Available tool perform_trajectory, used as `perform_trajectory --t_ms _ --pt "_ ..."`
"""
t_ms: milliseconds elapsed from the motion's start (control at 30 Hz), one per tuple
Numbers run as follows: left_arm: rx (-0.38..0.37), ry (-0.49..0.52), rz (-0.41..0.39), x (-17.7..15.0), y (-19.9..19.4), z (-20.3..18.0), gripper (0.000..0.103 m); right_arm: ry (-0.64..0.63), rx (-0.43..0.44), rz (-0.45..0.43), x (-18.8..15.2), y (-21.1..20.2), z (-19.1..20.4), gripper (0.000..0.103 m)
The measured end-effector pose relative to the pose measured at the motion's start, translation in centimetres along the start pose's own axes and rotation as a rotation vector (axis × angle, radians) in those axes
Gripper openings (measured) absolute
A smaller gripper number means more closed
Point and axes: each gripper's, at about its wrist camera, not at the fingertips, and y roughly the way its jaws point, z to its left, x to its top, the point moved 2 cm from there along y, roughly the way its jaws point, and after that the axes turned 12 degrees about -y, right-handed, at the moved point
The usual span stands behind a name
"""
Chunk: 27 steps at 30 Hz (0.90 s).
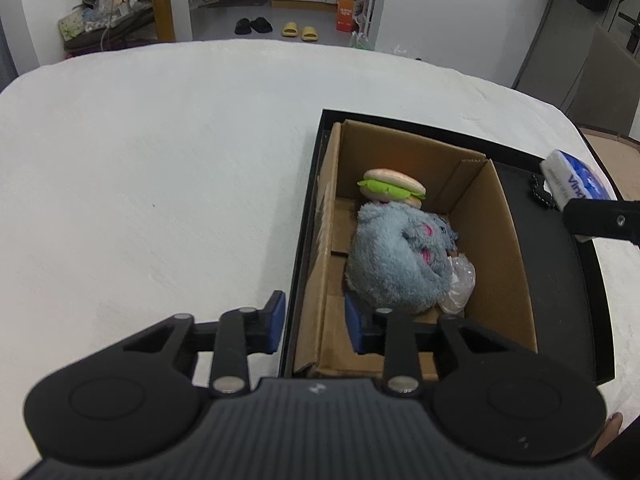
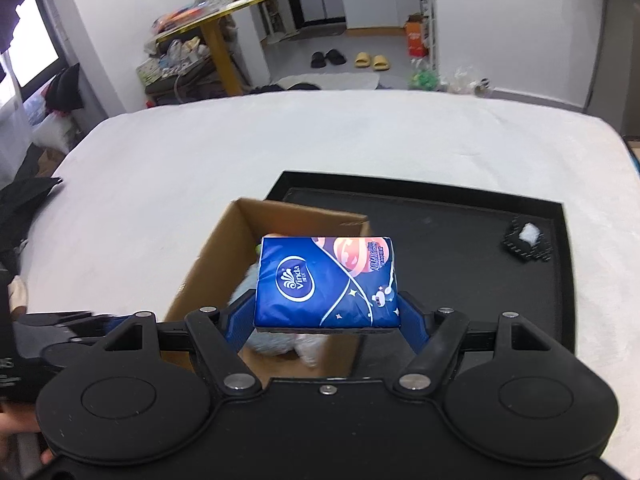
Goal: Organize soft objects
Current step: 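Carry the tissue pack with the right gripper and drop it into the box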
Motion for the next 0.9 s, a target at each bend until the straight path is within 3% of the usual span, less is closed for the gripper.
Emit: perform_trajectory --t_ms 400,900 --pt "-0.045 -0.029 0.068 -0.1 1.3 1.1 0.01 0.032 0.089 0.089 0.5 1.9 3.6 0.071" --pt "-0.101 -0.063 0.079 0.2 1.5 2.2 0.01 0.222 0.262 0.189 -0.2 4.8 5.3 0.074"
